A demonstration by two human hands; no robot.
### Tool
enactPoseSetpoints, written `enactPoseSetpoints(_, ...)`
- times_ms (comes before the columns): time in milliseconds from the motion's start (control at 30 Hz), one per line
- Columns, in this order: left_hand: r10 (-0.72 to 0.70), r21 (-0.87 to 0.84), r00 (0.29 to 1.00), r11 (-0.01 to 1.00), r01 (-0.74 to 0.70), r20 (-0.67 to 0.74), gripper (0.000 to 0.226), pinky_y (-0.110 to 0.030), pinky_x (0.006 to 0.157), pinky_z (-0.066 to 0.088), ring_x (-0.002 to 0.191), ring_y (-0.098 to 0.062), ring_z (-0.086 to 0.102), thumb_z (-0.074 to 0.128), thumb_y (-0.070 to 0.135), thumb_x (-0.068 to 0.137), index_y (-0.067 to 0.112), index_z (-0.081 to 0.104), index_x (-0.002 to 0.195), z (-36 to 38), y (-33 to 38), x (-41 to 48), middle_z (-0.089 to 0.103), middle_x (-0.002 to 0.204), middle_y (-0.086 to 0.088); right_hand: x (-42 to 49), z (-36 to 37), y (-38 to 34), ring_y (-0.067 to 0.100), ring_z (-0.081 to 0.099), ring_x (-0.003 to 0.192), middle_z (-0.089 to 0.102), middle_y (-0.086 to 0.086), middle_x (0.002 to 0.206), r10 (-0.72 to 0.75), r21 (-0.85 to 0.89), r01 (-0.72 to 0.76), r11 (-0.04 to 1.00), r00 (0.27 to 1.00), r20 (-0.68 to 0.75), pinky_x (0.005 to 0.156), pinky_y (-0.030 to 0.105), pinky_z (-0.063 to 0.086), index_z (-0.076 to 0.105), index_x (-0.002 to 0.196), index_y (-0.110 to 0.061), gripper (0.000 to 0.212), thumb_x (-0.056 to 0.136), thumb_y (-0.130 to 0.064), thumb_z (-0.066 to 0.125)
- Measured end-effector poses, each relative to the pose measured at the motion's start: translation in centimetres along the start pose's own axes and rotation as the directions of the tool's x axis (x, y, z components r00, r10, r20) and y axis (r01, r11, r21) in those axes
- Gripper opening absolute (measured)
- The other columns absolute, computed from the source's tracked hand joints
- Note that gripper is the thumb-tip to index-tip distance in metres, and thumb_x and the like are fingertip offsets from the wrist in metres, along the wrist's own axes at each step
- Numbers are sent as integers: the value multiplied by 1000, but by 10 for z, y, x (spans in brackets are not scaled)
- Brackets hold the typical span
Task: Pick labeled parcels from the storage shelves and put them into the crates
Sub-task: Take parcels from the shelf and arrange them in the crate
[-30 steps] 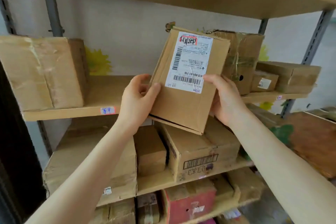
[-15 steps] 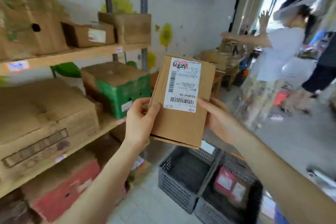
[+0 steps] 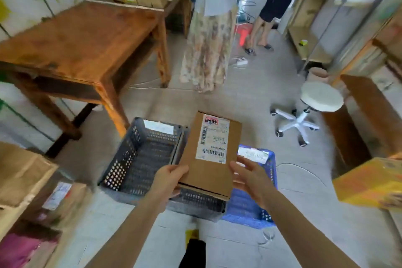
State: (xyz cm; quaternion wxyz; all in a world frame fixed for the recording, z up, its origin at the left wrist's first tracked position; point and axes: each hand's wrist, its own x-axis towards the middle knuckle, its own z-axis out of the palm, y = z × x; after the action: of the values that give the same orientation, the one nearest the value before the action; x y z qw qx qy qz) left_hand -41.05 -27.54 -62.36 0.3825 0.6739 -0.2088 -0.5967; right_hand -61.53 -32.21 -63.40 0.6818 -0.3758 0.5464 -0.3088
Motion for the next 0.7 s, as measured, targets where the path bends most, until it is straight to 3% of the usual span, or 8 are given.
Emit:
enactPoseSetpoints(133, -229, -83, 963, 967, 242, 143, 22, -28, 61, 53, 75, -22, 65, 53, 13, 93, 3, 54, 113, 28, -19, 91, 66, 89, -11, 89, -34, 29, 15, 70, 70, 68, 12, 100, 165, 25, -163, 986, 980, -113, 53, 21, 53, 50, 127, -2, 40, 91, -15, 58)
enactPoseSetpoints(233, -324, -151, 941, 930, 336, 95, 21, -31, 73, 51, 83, -24, 63, 51, 10, 94, 2, 52, 113, 45, -32, 166, 65, 92, -11, 154, -48, 61, 22, 66, 79, 65, 16, 110, 335, 33, -333, 942, 932, -139, 57, 26, 53, 50, 125, -6, 43, 89, -27, 60)
enactPoseSetpoints(333, -427, -183, 902, 884, 431, 63, 20, -36, 86, 47, 85, -24, 59, 50, 8, 94, 1, 49, 112, 64, -56, 233, 61, 93, -12, 205, -53, 111, 24, 66, 74, 64, 9, 88, 519, 48, -517, 855, 845, -129, 55, 28, 53, 53, 110, -9, 34, 88, -34, 60)
enactPoseSetpoints(400, -487, -168, 871, 854, 492, 69, 17, -37, 86, 46, 83, -24, 58, 49, 7, 94, 1, 49, 111, 73, -81, 276, 59, 90, -12, 237, -52, 153, 19, 60, 51, 59, 8, 63, 594, 246, -552, 797, 790, -153, 44, 24, 48, 53, 95, -5, 22, 91, -27, 58)
enactPoseSetpoints(467, -524, -172, 849, 832, 527, 68, 18, -35, 78, 49, 80, -25, 58, 49, 6, 94, 0, 49, 111, 80, -111, 321, 59, 89, -13, 273, -52, 194, 20, 58, 48, 60, 13, 60, 653, 500, -497, 709, 730, -201, 41, 22, 49, 57, 96, 3, 19, 91, -16, 57)
enactPoseSetpoints(533, -559, -209, 828, 807, 553, 31, 22, -33, 70, 52, 81, -26, 59, 53, 5, 92, -1, 48, 113, 86, -147, 368, 60, 94, -16, 311, -54, 235, 22, 60, 64, 63, 15, 75, 701, 674, -408, 615, 675, -231, 57, 26, 56, 58, 105, 9, 24, 90, -9, 58)
enactPoseSetpoints(600, -579, -301, 815, 784, 543, -36, 21, -31, 63, 58, 78, -25, 59, 56, 2, 89, -4, 52, 109, 93, -183, 417, 60, 97, -18, 350, -56, 273, 25, 62, 82, 64, 16, 92, 736, 794, -326, 513, 643, -212, 84, 32, 51, 54, 116, 9, 31, 91, -9, 56)
enactPoseSetpoints(700, -596, -437, 798, 743, 507, -88, 5, -34, 72, 58, 74, -23, 58, 55, -3, 88, -8, 56, 88, 109, -236, 485, 59, 90, -19, 411, -64, 329, 29, 52, 120, 56, 18, 127, 776, 877, -238, 419, 595, -210, 101, 35, 38, 46, 128, 4, 35, 96, -10, 45)
